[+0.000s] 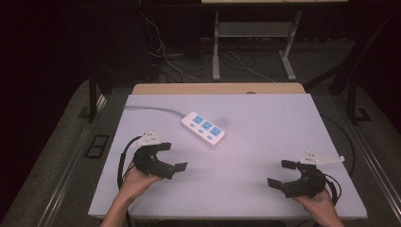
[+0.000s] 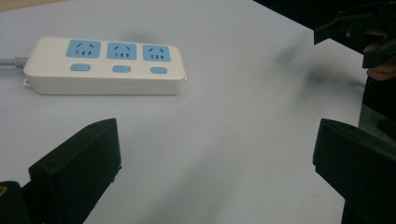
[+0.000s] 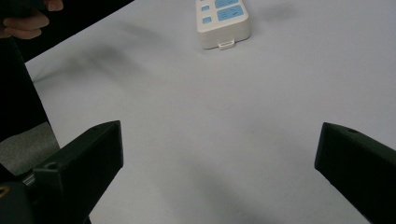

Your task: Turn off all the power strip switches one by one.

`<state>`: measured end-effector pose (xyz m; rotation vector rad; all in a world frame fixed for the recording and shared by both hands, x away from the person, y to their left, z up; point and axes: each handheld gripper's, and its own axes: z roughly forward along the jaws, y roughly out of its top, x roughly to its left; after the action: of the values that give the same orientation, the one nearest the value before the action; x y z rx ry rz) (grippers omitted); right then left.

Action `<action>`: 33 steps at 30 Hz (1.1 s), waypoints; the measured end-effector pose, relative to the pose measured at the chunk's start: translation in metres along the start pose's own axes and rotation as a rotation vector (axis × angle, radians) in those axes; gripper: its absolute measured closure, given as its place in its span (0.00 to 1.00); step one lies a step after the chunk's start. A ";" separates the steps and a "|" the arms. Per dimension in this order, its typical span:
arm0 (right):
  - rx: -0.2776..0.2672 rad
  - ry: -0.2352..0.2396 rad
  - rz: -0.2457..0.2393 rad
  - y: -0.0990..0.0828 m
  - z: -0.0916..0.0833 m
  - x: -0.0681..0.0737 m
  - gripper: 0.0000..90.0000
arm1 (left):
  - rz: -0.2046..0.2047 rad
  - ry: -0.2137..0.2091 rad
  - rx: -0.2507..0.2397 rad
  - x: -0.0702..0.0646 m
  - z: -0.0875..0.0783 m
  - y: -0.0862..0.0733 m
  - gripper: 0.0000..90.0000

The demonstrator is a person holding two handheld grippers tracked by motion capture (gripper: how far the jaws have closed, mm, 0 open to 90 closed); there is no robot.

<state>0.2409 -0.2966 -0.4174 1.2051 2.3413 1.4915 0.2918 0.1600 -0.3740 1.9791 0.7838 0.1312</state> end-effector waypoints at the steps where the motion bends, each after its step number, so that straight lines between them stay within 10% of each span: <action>1: -0.001 0.000 0.000 0.000 0.000 0.000 0.01 | -0.001 0.001 0.003 0.001 0.000 0.002 0.00; 33: 0.004 0.000 -0.008 -0.001 0.000 -0.001 0.01 | 0.061 -0.019 0.109 0.017 0.040 0.058 0.01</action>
<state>0.2410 -0.2972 -0.4182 1.1956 2.3473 1.4854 0.3482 0.1213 -0.3514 2.1055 0.7318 0.1073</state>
